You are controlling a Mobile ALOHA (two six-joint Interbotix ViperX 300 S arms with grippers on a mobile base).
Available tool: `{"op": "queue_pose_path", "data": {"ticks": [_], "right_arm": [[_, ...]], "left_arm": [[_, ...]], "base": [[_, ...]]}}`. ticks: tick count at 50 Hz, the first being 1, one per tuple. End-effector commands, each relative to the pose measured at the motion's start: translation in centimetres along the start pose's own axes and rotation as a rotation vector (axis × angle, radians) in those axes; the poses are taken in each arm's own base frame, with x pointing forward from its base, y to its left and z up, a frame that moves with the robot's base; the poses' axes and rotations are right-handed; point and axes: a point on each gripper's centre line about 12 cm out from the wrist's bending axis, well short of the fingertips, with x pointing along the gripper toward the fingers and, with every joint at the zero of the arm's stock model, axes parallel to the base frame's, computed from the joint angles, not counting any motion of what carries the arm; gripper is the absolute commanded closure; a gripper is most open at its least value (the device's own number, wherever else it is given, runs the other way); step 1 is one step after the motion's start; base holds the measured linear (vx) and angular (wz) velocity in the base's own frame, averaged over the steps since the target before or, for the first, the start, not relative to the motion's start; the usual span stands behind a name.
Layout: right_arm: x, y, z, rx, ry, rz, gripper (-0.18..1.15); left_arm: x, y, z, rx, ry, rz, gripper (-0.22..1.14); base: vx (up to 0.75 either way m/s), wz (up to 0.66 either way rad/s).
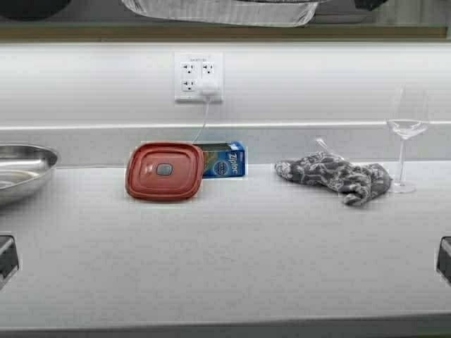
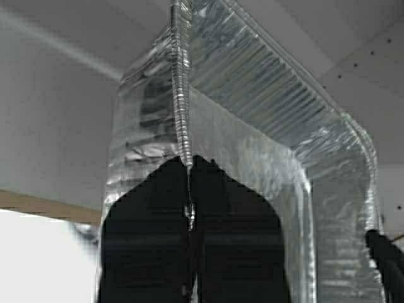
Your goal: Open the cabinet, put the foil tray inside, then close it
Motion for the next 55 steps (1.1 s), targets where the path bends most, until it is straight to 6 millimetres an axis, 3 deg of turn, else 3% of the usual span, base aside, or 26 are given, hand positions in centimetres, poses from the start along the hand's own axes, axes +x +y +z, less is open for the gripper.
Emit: {"op": "queue_pose_path", "data": {"ticks": [1,8,14,22,29,40,48,55], "right_arm": [[2.2,2.5,1.7,-0.025,0.034,0.074,0.89],[3.8,1.3,5.1,0.015,0.072,0.077,0.89],[4.5,-0.8,7.1,0.119,0.132,0.112,0.89],[5.8,-2.6,9.0,0.157,0.138,0.135,0.89],[7.0,-3.0,9.8,0.17,0.137,0.143,0.89],[8.2,-2.9,11.3,0.166,0.106,0.133,0.89],[9.4,-3.8,11.5,0.16,0.081,0.076,0.89],[10.7,-4.7,10.4,0.168,0.085,0.029,0.89]], "left_arm": [[1.5,-2.2,0.6,-0.001,-0.004,-0.073,0.88],[2.6,-0.8,1.9,-0.01,-0.036,-0.025,0.88],[3.6,0.3,2.8,-0.014,-0.053,0.006,0.88],[6.2,1.1,3.6,-0.026,-0.056,0.028,0.88],[8.5,1.8,5.0,-0.037,-0.08,0.04,0.88],[10.1,3.4,8.1,-0.035,-0.143,0.068,0.88],[11.3,6.2,8.7,-0.056,-0.153,0.122,0.88],[12.2,8.2,8.6,-0.123,-0.159,0.134,0.88]], "base": [[0.0,0.0],[0.0,0.0],[0.0,0.0],[0.0,0.0],[0.0,0.0],[0.01,0.01],[0.01,0.02],[0.01,0.02]]}}
